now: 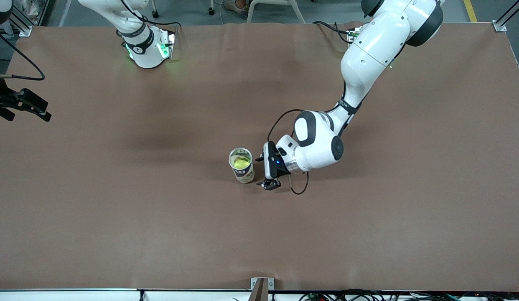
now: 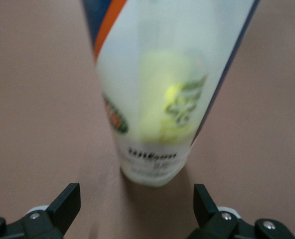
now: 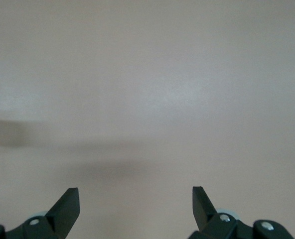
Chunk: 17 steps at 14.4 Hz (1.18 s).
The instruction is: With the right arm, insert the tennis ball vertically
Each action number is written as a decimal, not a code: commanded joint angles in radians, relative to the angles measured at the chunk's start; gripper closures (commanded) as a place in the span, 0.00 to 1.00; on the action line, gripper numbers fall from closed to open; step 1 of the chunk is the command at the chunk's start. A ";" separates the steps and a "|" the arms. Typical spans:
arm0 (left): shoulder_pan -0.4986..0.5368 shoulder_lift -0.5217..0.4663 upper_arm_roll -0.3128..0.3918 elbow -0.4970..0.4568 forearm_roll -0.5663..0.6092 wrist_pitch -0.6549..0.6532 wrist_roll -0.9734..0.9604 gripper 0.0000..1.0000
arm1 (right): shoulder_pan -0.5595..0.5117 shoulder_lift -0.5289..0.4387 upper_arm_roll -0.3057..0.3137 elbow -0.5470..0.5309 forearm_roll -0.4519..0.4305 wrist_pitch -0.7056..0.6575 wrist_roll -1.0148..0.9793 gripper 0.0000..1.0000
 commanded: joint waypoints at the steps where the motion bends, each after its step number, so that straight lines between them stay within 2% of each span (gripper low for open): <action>1: -0.007 -0.030 0.034 -0.024 0.062 -0.027 -0.070 0.00 | -0.010 -0.018 0.011 0.009 -0.023 -0.023 -0.011 0.00; 3: -0.001 -0.053 0.065 -0.023 0.189 -0.086 -0.232 0.00 | -0.012 -0.018 0.011 0.015 -0.022 -0.026 -0.009 0.00; 6: 0.004 -0.110 0.118 0.001 0.456 -0.214 -0.542 0.00 | -0.013 -0.018 0.011 0.015 -0.018 -0.047 -0.006 0.00; 8: 0.007 -0.143 0.128 0.029 0.588 -0.315 -0.729 0.00 | -0.015 -0.016 0.010 0.017 -0.012 -0.037 0.002 0.00; 11: 0.022 -0.209 0.168 0.037 0.638 -0.443 -0.953 0.00 | -0.013 -0.007 0.010 0.024 -0.011 -0.032 0.002 0.00; 14: 0.012 -0.289 0.240 0.038 0.655 -0.584 -1.134 0.00 | -0.013 -0.005 0.010 0.024 -0.012 -0.030 0.002 0.00; 17: 0.018 -0.355 0.238 0.040 0.783 -0.650 -1.323 0.00 | -0.015 -0.005 0.010 0.029 -0.011 -0.032 0.002 0.00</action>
